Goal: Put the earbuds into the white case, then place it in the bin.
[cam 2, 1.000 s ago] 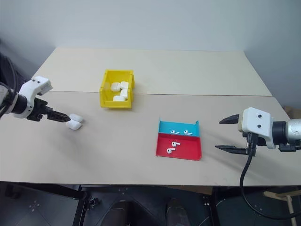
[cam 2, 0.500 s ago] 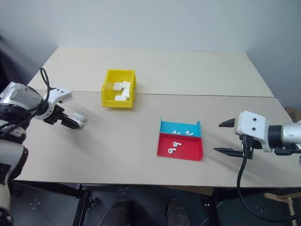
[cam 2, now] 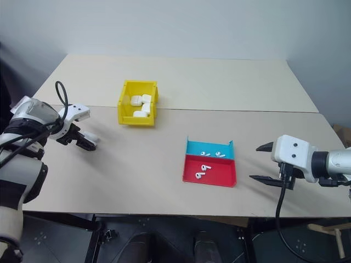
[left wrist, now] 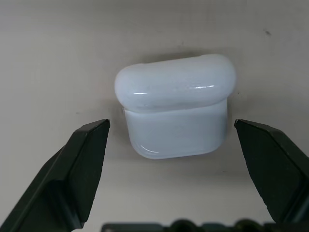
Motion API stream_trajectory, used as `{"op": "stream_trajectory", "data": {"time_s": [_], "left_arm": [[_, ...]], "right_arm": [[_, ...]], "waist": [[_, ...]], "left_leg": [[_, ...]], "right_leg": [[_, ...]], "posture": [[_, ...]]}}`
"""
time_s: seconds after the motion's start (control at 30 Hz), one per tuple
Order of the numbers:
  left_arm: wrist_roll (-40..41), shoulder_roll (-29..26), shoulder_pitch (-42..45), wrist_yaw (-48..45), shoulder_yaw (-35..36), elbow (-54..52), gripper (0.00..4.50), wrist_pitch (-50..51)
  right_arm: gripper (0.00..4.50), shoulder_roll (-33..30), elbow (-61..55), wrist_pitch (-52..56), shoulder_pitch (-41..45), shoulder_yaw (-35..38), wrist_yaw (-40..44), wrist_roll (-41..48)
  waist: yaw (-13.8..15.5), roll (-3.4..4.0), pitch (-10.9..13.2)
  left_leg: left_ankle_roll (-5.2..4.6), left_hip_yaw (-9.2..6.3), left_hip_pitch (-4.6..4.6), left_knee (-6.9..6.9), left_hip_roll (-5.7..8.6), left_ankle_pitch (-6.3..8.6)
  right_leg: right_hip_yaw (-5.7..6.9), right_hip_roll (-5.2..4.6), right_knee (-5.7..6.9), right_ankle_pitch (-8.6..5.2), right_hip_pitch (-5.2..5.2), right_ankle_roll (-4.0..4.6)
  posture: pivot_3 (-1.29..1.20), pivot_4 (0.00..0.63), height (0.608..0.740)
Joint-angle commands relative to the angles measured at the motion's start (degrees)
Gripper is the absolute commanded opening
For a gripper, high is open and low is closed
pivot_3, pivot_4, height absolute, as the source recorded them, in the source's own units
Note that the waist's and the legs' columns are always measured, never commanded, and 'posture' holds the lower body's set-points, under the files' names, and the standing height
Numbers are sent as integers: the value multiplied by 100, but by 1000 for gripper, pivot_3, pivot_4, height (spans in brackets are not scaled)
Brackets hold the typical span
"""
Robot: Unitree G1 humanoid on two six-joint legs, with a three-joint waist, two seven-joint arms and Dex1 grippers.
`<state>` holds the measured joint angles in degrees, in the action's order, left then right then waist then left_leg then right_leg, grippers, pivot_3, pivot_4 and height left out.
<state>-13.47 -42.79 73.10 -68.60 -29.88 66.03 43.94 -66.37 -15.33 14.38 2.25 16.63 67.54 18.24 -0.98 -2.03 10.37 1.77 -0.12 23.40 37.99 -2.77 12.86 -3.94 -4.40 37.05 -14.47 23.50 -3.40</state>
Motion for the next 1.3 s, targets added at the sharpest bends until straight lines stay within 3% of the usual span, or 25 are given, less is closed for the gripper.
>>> {"op": "stream_trajectory", "data": {"time_s": [0.03,0.2,0.3,0.4,0.43,0.67,0.8,0.93,1.03,1.1,1.3], "left_arm": [[-146,25,146,45,163,52,4500,-17],[-199,92,146,102,288,135,4500,25],[-244,111,159,94,313,164,3906,84],[-289,93,145,33,335,139,2904,66],[-311,86,138,22,341,125,2807,50],[-161,-50,81,235,698,-370,2807,-334],[197,-328,-167,-194,1099,-1690,2807,-450],[1251,-559,-1037,-499,2164,-4270,2807,404],[2011,-222,-2156,48,3352,-6193,2807,290],[2439,-156,-2563,112,3650,-6960,2807,686],[3299,693,-4426,294,4263,-8435,2807,-1253]], "right_arm": [[4458,-5,-108,-37,-13,237,-53,-15],[4458,-4,-95,-57,-5,203,-69,-48],[4500,-4,-98,-44,5,200,-59,-40],[4500,0,-95,-31,14,191,-50,-47],[4500,2,-91,-34,17,188,-49,-49],[4500,8,-85,-50,83,177,-55,-79],[4500,-84,-125,10,135,270,28,-17],[4500,-445,-316,619,307,311,328,279],[4500,-826,-431,1087,505,189,647,546],[4500,-977,-524,1253,646,60,751,660],[4500,-1044,-1160,2131,1620,-919,522,817]], "waist": [[0,0,0],[-5,0,0],[-6,0,0],[-4,0,0],[-4,0,0],[-3,-1,1],[-3,-4,2],[-23,0,3],[-41,6,0],[-40,3,0],[-78,20,-10]], "left_leg": [[0,0,0,0,0,0],[0,0,-1,0,0,0],[0,0,-1,0,0,0],[0,0,-1,0,0,0],[0,0,-1,0,0,0],[0,-1,-1,1,0,0],[0,-1,0,2,0,0],[1,0,0,1,-2,0],[0,0,-6,4,-5,0],[0,-3,-13,12,-8,0],[-2,-1,-23,26,-8,1]], "right_leg": [[0,0,0,0,0,0],[0,0,1,0,0,0],[0,0,2,0,0,0],[0,0,2,0,0,0],[0,0,2,0,0,0],[0,0,2,0,0,0],[1,-1,2,1,0,-1],[-1,-3,5,1,0,-1],[-2,-3,6,1,-3,0],[1,-1,12,2,-13,1],[0,-2,7,3,-29,0]], "posture": [[0,150,740],[0,150,740],[0,150,740],[0,150,740],[0,150,740],[0,150,740],[0,150,740],[0,150,740],[0,150,740],[0,150,740],[0,150,740]]}}
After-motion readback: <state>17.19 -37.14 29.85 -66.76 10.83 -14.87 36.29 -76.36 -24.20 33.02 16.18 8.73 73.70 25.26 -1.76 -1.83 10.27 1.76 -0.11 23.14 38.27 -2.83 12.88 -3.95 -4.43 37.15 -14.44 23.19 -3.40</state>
